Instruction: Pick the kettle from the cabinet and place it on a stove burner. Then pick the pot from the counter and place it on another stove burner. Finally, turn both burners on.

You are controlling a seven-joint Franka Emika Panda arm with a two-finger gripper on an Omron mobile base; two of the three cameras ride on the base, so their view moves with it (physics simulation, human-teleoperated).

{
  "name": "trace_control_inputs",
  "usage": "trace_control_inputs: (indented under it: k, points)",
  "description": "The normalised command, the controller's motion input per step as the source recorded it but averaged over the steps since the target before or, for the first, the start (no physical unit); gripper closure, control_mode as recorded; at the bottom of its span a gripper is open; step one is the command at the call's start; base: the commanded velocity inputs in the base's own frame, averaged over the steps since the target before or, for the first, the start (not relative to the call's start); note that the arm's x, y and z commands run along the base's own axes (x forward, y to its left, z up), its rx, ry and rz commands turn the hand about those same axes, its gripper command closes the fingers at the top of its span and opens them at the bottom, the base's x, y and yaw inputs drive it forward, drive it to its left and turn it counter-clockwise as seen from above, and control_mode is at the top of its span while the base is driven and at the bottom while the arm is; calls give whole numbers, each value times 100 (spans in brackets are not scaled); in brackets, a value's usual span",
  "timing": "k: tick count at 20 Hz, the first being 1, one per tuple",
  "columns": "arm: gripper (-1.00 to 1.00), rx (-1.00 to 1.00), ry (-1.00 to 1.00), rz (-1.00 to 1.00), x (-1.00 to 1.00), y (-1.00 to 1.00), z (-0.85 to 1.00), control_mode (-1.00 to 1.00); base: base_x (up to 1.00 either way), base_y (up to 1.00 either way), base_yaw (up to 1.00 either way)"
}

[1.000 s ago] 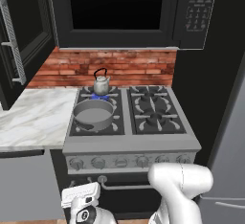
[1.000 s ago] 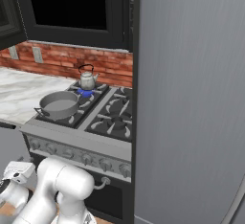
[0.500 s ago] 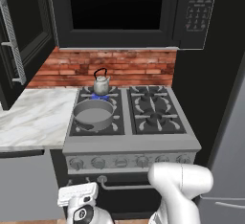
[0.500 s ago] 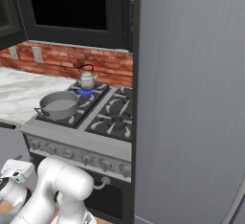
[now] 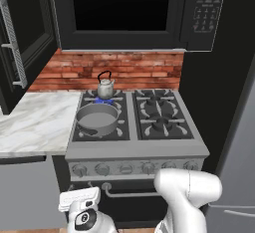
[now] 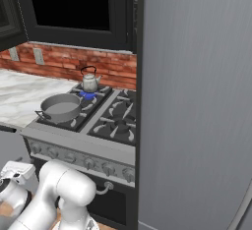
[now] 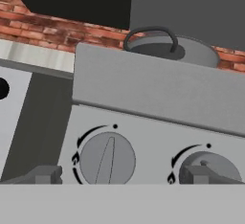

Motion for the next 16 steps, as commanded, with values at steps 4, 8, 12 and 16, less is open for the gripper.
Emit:
trace_control_inputs:
  k: [4,8,12,16]
  points:
    - [-100,0,0,1,7,9,-8,-100,0,0,0]
    - [-100,0,0,0,4,7,-10,-100,0,0,0]
    - [-100,0,0,0,15,2,-1,-100,0,0,0]
    - [-100,0,0,0,14,0,0,-100,0,0,0]
